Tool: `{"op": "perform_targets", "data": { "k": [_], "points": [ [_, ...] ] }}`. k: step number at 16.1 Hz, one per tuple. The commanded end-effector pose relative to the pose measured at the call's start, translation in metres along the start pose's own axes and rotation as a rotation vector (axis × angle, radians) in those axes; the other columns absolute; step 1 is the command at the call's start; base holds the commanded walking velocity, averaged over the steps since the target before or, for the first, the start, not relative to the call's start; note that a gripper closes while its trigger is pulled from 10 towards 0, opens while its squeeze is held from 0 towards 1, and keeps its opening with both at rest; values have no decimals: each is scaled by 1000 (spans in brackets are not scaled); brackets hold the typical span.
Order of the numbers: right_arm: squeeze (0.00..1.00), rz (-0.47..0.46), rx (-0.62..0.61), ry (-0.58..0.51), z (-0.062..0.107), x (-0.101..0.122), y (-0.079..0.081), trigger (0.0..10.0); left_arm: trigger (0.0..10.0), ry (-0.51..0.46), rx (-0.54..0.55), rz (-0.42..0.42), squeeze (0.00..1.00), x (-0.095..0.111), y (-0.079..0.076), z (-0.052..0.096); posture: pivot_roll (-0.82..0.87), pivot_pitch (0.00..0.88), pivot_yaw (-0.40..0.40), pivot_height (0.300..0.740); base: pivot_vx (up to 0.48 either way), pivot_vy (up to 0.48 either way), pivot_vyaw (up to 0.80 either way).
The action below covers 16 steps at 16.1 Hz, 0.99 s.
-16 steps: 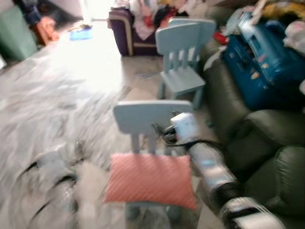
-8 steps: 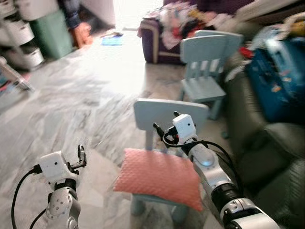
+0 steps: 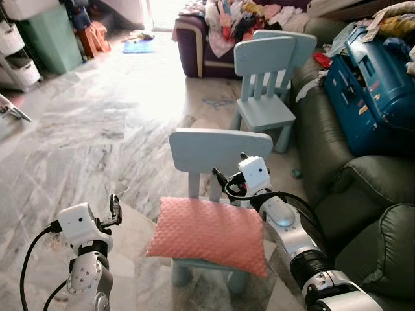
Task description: Move the pillow to the sofa
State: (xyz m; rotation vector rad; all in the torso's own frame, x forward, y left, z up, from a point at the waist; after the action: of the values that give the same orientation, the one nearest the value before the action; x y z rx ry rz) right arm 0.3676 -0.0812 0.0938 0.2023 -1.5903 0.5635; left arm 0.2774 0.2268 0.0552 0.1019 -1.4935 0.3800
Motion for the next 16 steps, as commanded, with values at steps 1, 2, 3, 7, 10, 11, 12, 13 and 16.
{"op": "perform_targets", "data": {
  "k": [1,2,3,7,10,11,12,13,16],
  "points": [
    [0,0,1,-9,-1,3,0,10000,10000,20,-2,1,0,-4,0,0,-127,108,4,740,0,0,0],
    [0,0,0,-8,-1,3,0,10000,10000,23,-2,0,0,-5,0,1,-127,109,4,740,0,0,0],
    [0,-1,-1,-7,-1,3,-1,10000,10000,29,-2,-2,0,-7,0,1,-130,110,5,740,0,0,0],
    [0,-8,-5,5,0,0,-1,10000,10000,73,-21,-6,0,-17,-2,5,-130,112,4,740,0,0,0],
    [0,-37,-8,24,3,-5,0,10000,10000,93,-40,-30,0,-25,-3,17,-127,120,4,740,0,0,0],
    [0,-69,-18,52,8,-13,-2,10000,10000,105,-31,-36,0,-30,1,28,-124,123,3,740,0,0,0],
    [0,-82,-20,74,15,-20,-2,10000,10000,126,-27,-28,0,-35,6,38,-122,126,2,740,0,0,0],
    [0,-75,-16,88,20,-26,-2,10000,10000,136,-35,-27,0,-38,9,46,-122,131,2,740,0,0,0],
    [0,-102,-49,189,50,-56,-8,10000,10000,215,-9,-88,0,-57,35,80,-119,145,-3,740,0,0,0]
  ]
}}
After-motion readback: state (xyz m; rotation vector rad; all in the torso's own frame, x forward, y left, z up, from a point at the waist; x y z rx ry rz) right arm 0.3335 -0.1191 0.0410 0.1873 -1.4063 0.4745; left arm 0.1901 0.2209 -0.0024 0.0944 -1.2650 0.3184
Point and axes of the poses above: a point about 5 cm out from each wrist's last joint towards the gripper, its own z axis pointing back from the gripper into the wrist, its own x axis along the axis of the wrist's last joint, y = z × x, the point moved 3 cm from there along -z, pointing out of the wrist towards the gripper, and after that the axes turned 1 degree about z, right-handed, at the moved point
